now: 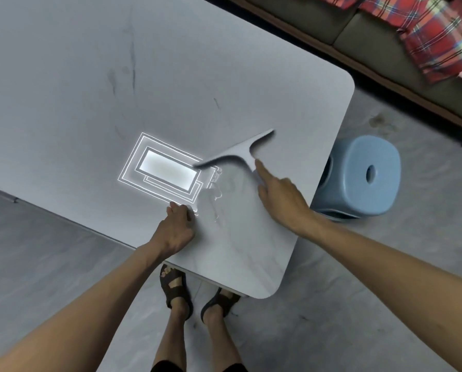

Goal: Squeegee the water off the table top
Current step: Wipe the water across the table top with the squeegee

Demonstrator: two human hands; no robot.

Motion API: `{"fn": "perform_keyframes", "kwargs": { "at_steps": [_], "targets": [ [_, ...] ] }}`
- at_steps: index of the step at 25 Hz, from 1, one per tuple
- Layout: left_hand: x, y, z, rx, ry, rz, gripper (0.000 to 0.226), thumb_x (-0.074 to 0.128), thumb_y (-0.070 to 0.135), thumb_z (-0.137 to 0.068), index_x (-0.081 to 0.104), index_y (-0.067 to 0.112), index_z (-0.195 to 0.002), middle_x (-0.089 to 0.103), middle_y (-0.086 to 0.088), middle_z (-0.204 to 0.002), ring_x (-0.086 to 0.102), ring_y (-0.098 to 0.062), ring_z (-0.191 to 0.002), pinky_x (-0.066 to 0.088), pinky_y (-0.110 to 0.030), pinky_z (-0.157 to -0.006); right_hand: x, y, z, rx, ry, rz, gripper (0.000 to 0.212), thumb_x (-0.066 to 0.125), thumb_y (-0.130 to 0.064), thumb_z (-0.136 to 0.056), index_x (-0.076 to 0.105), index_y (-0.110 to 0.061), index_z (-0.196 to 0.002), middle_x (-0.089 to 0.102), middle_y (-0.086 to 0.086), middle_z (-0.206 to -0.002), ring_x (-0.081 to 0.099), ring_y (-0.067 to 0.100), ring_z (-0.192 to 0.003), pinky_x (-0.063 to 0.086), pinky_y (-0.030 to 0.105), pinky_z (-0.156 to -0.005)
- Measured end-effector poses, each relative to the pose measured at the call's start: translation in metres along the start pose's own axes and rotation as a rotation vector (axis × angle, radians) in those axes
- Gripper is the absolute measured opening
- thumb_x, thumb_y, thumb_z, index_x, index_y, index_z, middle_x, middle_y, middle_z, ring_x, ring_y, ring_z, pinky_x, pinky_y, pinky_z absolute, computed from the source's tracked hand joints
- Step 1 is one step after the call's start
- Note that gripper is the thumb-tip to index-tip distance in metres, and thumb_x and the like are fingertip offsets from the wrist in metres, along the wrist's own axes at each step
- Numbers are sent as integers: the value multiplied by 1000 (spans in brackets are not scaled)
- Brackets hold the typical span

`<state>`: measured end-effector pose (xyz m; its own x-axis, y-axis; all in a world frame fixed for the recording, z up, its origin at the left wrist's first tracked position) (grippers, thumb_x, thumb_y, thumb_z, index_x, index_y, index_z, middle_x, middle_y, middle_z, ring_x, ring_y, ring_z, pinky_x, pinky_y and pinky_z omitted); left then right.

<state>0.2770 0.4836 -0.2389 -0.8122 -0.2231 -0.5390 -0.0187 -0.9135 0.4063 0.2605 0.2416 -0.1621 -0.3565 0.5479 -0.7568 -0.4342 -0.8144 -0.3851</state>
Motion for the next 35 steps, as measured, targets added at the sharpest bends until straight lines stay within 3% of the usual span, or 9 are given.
{"fn": "perform_keyframes", "kwargs": {
  "at_steps": [3,10,14,17,20,23,28,31,35],
  "targets": [
    [-1,0,17,-4,32,44,26,45,-5,-77,37,12,-96,44,-25,-119,54,-41,-91,34,-37,-58,27,11,50,-112,-30,240,66,38,-18,-96,8,-36,-152,45,0,-67,50,28,-61,34,33,-56],
    [27,12,46,-16,-54,-41,33,45,-7,-81,39,-1,-113,37,-31,-134,54,-43,-95,37,-35,-68,27,93,143,-30,-54,309,68,42,-20,-96,7,-40,-152,53,0,-71,51,23,-59,44,33,-56],
    [30,12,49,4,-9,-20,30,46,-6,-79,42,2,-108,50,-20,-109,49,-29,-74,34,-33,-64,10,114,172,-40,-21,263,56,43,-31,-98,23,-34,-150,59,-1,-70,54,22,-57,41,32,-53],
    [22,-3,46,-40,92,-2,28,47,-1,-80,43,7,-106,56,-11,-91,51,-26,-72,36,-33,-61,6,94,157,-112,-27,234,51,39,-42,-99,28,-28,-147,69,1,-85,64,27,-69,49,36,-57],
    [5,-33,49,-156,240,102,28,46,-1,-81,44,12,-106,54,-3,-80,52,-19,-66,36,-30,-52,26,37,120,-288,-68,315,49,34,-45,-100,27,-26,-145,68,3,-91,64,29,-73,41,34,-57],
    [-12,-65,55,-215,317,151,27,43,-3,-79,44,13,-102,51,1,-70,52,-18,-61,35,-29,-48,61,-35,93,-492,-133,418,49,28,-43,-103,23,-24,-148,66,5,-94,61,30,-75,42,35,-62],
    [-12,-86,60,-187,235,81,15,47,9,-80,43,16,-93,55,0,-77,50,-15,-65,32,-29,-50,108,-86,84,-566,-177,500,48,29,-35,-105,19,-28,-151,64,7,-95,42,25,-64,27,33,-57],
    [0,-76,62,-72,155,5,24,49,1,-79,40,15,-98,53,-3,-85,48,-14,-66,32,-28,-52,107,-53,97,-466,-131,477,48,27,-40,-104,18,-33,-151,64,4,-94,57,27,-71,30,33,-58],
    [16,-50,67,59,82,-62,28,53,-3,-80,40,13,-99,50,-14,-106,52,-25,-74,35,-28,-58,93,16,139,-265,-102,468,47,30,-46,-101,21,-43,-147,65,-3,-87,63,24,-72,35,31,-53]
  ]
}}
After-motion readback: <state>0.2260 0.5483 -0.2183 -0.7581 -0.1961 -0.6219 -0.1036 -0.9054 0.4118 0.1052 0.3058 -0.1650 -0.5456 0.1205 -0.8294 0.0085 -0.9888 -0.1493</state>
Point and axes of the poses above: each hand's wrist, its own z-axis away from the middle knuckle, its own x-axis out of the palm, y = z × x, the point moved 6 cm from there along -z, towards the middle knuckle
